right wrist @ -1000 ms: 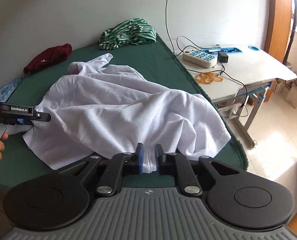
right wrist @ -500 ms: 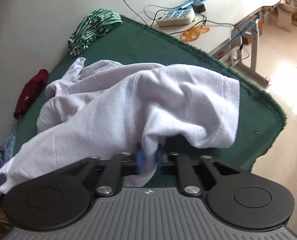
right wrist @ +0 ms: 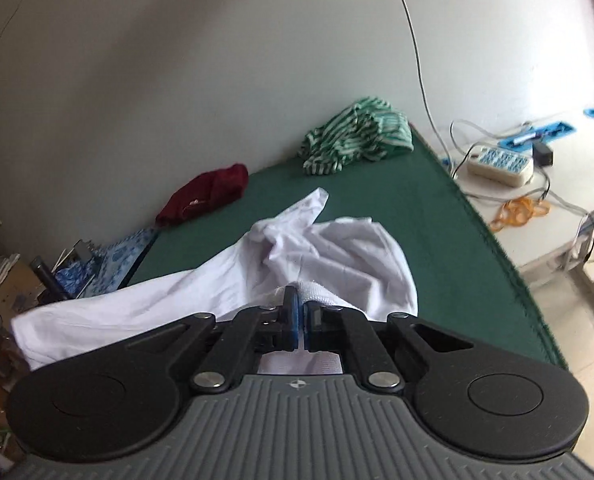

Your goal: Fold clothes

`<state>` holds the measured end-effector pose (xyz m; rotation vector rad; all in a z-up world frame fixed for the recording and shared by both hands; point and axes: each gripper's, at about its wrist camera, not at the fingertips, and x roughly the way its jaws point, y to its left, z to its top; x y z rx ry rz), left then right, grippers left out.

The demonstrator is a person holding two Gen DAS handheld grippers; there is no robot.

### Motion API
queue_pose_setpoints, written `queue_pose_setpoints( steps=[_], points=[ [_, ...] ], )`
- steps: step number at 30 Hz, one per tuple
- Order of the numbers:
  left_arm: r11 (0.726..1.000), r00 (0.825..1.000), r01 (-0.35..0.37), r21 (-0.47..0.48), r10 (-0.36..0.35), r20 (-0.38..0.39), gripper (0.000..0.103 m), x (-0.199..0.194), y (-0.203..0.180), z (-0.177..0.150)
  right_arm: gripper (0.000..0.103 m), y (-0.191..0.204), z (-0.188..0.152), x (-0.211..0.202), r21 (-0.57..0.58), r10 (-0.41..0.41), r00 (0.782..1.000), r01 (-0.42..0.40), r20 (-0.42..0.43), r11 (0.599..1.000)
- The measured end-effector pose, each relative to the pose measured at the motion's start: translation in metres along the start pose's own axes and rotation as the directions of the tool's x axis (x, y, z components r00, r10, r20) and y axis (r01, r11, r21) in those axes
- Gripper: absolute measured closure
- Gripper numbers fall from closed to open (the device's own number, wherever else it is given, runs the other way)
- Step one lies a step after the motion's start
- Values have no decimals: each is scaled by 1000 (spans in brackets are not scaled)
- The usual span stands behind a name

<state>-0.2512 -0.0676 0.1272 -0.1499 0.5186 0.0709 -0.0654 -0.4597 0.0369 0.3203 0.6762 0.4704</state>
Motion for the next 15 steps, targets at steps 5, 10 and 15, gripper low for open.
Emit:
queue_pose_setpoints(
  steps=[5,10,15],
  points=[
    [998,967,-17,-55,3,-253,101,73,20,-46,101,-12,-16,34,80,-74,989,85,-128,993],
    [983,936,42,178,24,-351,25,121,0,-81,101,-10,-5,32,121,-153,987,158,-52,980],
    [976,910,162,144,-91,-404,1,159,18,-84,100,-12,11,34,169,-244,970,243,-16,955]
  ],
)
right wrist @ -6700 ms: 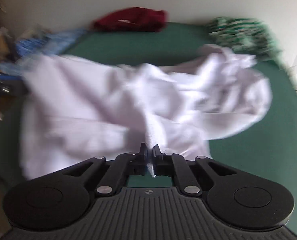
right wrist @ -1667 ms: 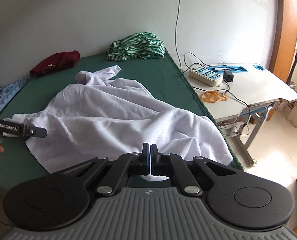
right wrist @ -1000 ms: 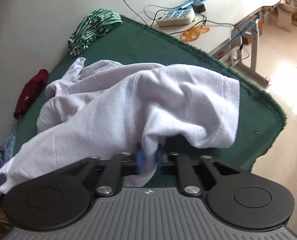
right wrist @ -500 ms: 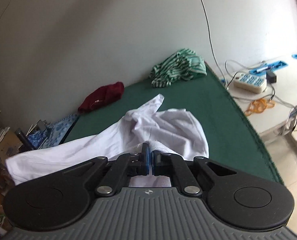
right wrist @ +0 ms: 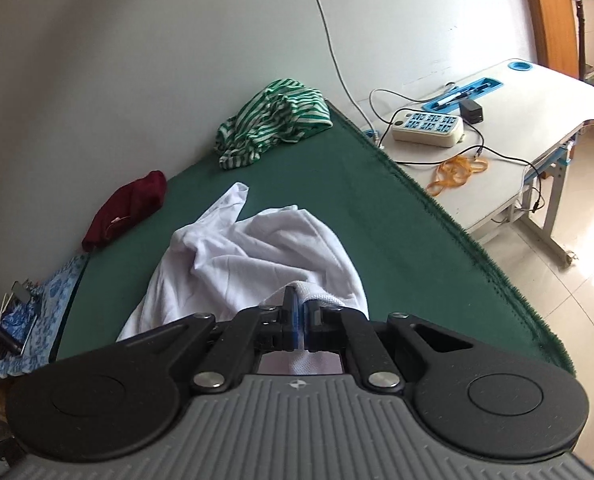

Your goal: Fold clothes

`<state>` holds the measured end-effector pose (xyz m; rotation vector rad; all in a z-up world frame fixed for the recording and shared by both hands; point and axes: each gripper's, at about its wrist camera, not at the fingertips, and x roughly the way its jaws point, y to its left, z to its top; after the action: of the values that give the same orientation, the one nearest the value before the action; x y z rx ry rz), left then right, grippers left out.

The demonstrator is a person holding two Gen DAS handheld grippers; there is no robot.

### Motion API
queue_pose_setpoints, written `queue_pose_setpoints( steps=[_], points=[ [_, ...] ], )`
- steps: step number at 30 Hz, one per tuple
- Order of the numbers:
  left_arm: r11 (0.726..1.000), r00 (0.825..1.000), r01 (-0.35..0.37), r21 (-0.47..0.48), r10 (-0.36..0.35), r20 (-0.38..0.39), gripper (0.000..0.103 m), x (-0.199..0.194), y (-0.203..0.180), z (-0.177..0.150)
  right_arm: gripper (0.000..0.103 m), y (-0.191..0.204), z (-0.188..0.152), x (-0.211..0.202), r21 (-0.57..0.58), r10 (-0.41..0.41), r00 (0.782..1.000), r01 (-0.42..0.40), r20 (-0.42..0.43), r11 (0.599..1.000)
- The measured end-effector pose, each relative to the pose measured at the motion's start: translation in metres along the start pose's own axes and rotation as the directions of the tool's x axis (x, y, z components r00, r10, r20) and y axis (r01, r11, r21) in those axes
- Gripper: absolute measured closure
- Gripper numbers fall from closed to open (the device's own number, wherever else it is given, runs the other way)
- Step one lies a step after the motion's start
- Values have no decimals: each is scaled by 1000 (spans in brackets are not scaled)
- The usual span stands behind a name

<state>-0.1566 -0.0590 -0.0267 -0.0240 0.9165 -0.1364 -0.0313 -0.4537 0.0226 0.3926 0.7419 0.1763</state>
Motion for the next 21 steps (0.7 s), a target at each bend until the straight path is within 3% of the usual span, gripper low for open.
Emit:
queue_pose_setpoints(
  steps=[2,3,4,5,7,13,14,16,18,19,20,21],
  points=[
    [998,997,47,-30,-49,-58,3,20,11,4,93,2,-3,11,19,-29,998,30,-50,999],
    [998,994,57,-36,-60,-86,12,30,14,5,89,4,-8,17,22,-35,996,37,-83,999],
    [997,993,67,-25,-69,-92,20,35,15,5,79,6,-14,22,18,-43,992,45,-115,999],
    [997,992,77,-11,-78,-96,25,38,16,6,56,10,-21,27,11,-51,988,53,-147,999],
    [995,991,100,25,-97,-96,32,41,18,7,33,16,-36,34,-20,-60,973,57,-222,998],
    [989,988,142,42,-138,-74,67,45,27,14,33,34,-75,47,-63,-82,941,65,-328,996],
    [989,988,144,27,-142,-68,80,46,29,16,33,35,-80,52,-48,-77,936,64,-343,997],
    [988,986,156,-16,-157,-48,88,48,31,23,31,44,-87,59,-73,-93,940,73,-329,995],
    [985,986,165,-52,-165,-8,92,48,29,32,43,54,-91,65,-130,-125,947,90,-296,987],
    [986,987,160,-56,-159,16,92,48,25,36,81,59,-90,68,-173,-141,949,94,-282,980],
    [990,990,137,-39,-135,46,95,46,18,43,96,61,-87,70,-207,-142,951,86,-274,975],
    [993,989,116,-22,-113,98,99,37,12,52,96,61,-80,71,-202,-118,957,65,-264,977]
  ],
)
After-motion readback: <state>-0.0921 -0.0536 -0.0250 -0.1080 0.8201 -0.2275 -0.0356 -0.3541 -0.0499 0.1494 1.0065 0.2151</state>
